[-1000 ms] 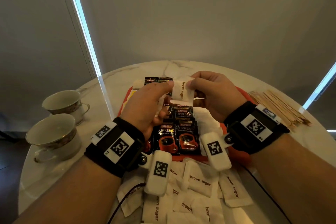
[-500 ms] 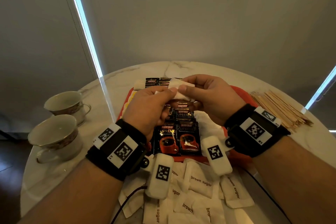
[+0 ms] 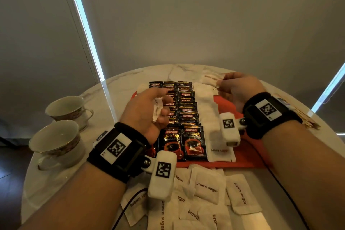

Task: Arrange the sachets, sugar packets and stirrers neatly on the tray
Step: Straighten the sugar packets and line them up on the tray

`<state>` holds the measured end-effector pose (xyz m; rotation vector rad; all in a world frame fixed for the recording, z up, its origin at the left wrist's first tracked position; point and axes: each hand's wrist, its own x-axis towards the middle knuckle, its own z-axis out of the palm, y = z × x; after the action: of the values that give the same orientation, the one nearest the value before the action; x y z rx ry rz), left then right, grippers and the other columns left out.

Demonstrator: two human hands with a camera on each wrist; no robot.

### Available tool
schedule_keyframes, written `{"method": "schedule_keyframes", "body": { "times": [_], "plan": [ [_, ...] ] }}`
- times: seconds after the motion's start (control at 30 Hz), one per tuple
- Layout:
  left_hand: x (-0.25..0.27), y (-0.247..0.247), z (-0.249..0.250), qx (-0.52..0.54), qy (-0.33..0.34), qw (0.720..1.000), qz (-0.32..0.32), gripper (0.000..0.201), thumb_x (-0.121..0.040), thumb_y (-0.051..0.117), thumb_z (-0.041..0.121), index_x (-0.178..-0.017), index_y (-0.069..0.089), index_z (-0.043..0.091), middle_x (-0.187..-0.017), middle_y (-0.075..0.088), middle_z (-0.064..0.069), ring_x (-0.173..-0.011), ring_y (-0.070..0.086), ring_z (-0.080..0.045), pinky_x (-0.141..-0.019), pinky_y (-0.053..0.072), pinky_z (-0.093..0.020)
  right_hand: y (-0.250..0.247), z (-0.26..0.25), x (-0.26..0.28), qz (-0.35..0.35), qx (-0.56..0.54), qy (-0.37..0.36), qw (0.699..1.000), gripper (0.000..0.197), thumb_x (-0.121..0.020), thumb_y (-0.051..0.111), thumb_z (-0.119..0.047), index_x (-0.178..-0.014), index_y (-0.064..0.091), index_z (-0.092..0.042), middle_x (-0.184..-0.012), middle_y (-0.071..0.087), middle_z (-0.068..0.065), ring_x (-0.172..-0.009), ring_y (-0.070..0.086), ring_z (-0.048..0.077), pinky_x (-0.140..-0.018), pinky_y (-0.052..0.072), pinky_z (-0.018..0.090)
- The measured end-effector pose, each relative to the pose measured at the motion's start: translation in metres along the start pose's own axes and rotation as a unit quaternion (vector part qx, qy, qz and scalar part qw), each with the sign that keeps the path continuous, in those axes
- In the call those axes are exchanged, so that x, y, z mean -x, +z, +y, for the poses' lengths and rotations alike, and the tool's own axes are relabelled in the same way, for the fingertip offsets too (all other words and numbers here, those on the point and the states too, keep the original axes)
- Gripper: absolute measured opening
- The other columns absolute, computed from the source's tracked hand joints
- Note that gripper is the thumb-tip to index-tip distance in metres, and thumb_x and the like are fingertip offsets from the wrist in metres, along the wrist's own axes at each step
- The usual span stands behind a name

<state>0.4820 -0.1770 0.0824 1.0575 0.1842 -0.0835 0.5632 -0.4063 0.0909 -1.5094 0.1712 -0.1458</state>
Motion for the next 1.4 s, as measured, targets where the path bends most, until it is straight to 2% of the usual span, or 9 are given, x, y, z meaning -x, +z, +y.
{"method": "schedule_keyframes", "body": {
  "times": [0.13, 0.23, 0.43, 0.63, 0.87, 1.03, 1.1, 1.23, 1.4],
  "plan": [
    [-0.001, 0.001, -0.004, 0.0, 0.005, 1.0, 0.016, 0.027, -0.088, 0.06, 0.006, -0.115, 0.06, 0.009, -0.077, 0.062, -0.005, -0.051, 0.044, -0.012, -0.038, 0.029, -0.02, -0.033, 0.014, -0.051, 0.05, 0.123, 0.057, 0.99, 0.018, -0.089, 0.068, 0.001, -0.093, 0.069, -0.017, -0.099, 0.071, 0.012, -0.079, 0.068, 0.019, -0.084, 0.061, 0.037],
    [-0.001, 0.002, -0.004, 0.003, 0.001, 1.0, 0.02, 0.026, -0.088, 0.059, 0.005, -0.114, 0.061, 0.009, -0.079, 0.062, -0.006, -0.05, 0.044, -0.012, -0.038, 0.029, -0.02, -0.049, 0.023, -0.074, 0.042, 0.201, 0.076, 0.976, 0.015, -0.09, 0.069, -0.009, -0.101, 0.07, -0.019, -0.099, 0.07, 0.003, -0.089, 0.068, 0.018, -0.092, 0.059, 0.04],
    [-0.004, 0.0, -0.004, 0.004, 0.001, 1.0, 0.023, 0.028, -0.087, 0.057, 0.003, -0.114, 0.061, 0.009, -0.08, 0.062, -0.006, -0.05, 0.044, -0.012, -0.037, 0.029, -0.02, -0.042, 0.023, -0.079, 0.03, 0.246, 0.101, 0.964, 0.009, -0.091, 0.069, -0.01, -0.095, 0.065, -0.016, -0.09, 0.068, 0.003, -0.077, 0.066, 0.016, -0.068, 0.055, 0.028],
    [-0.004, 0.0, -0.004, 0.006, 0.001, 1.0, 0.019, 0.028, -0.087, 0.056, 0.003, -0.115, 0.06, 0.009, -0.081, 0.061, -0.006, -0.05, 0.043, -0.012, -0.037, 0.029, -0.021, -0.041, 0.019, -0.08, 0.019, 0.263, 0.123, 0.957, 0.005, -0.091, 0.069, -0.01, -0.092, 0.065, -0.013, -0.089, 0.068, 0.005, -0.077, 0.067, 0.017, -0.067, 0.056, 0.028],
    [-0.002, 0.002, -0.001, 0.01, 0.0, 1.0, 0.021, 0.027, -0.087, 0.055, 0.003, -0.113, 0.06, 0.008, -0.083, 0.06, -0.007, -0.051, 0.044, -0.012, -0.038, 0.03, -0.02, -0.046, 0.031, -0.089, 0.045, 0.196, 0.115, 0.973, 0.022, -0.078, 0.078, -0.023, -0.096, 0.072, -0.014, -0.096, 0.075, 0.006, -0.089, 0.074, 0.023, -0.085, 0.062, 0.043],
    [0.0, 0.003, -0.002, 0.032, -0.016, 0.999, -0.001, 0.033, -0.075, 0.047, -0.001, -0.106, 0.055, 0.007, -0.082, 0.06, -0.009, -0.056, 0.046, -0.014, -0.042, 0.035, -0.023, -0.024, 0.022, -0.075, 0.034, 0.187, 0.175, 0.966, 0.013, -0.095, 0.065, -0.012, -0.099, 0.07, -0.001, -0.083, 0.071, 0.01, -0.081, 0.066, 0.021, -0.097, 0.053, 0.035],
    [0.001, 0.003, -0.002, 0.054, -0.026, 0.998, -0.019, 0.04, -0.063, 0.046, 0.002, -0.103, 0.051, 0.008, -0.083, 0.06, -0.011, -0.059, 0.047, -0.017, -0.047, 0.038, -0.026, -0.021, 0.019, -0.07, 0.027, 0.168, 0.175, 0.97, 0.011, -0.097, 0.062, -0.01, -0.095, 0.068, -0.001, -0.081, 0.07, 0.009, -0.079, 0.066, 0.02, -0.09, 0.053, 0.03],
    [0.003, 0.001, -0.001, 0.111, -0.035, 0.993, -0.034, 0.042, -0.056, 0.039, -0.001, -0.096, 0.045, 0.011, -0.085, 0.054, -0.013, -0.064, 0.045, -0.021, -0.056, 0.038, -0.03, -0.013, 0.007, -0.041, -0.004, 0.097, 0.124, 0.987, 0.009, -0.098, 0.061, -0.007, -0.091, 0.065, -0.004, -0.079, 0.064, 0.006, -0.059, 0.053, 0.012, -0.057, 0.04, 0.023],
    [0.001, 0.005, -0.004, 0.076, -0.011, 0.997, -0.028, 0.051, -0.068, 0.037, -0.02, -0.109, 0.052, 0.005, -0.106, 0.052, -0.018, -0.081, 0.052, -0.026, -0.054, 0.052, -0.029, 0.014, -0.013, 0.022, -0.158, 0.066, 0.033, 0.985, 0.011, -0.089, 0.072, -0.016, -0.095, 0.073, -0.006, -0.076, 0.065, 0.004, -0.055, 0.049, 0.01, -0.053, 0.036, 0.025]
  ]
}}
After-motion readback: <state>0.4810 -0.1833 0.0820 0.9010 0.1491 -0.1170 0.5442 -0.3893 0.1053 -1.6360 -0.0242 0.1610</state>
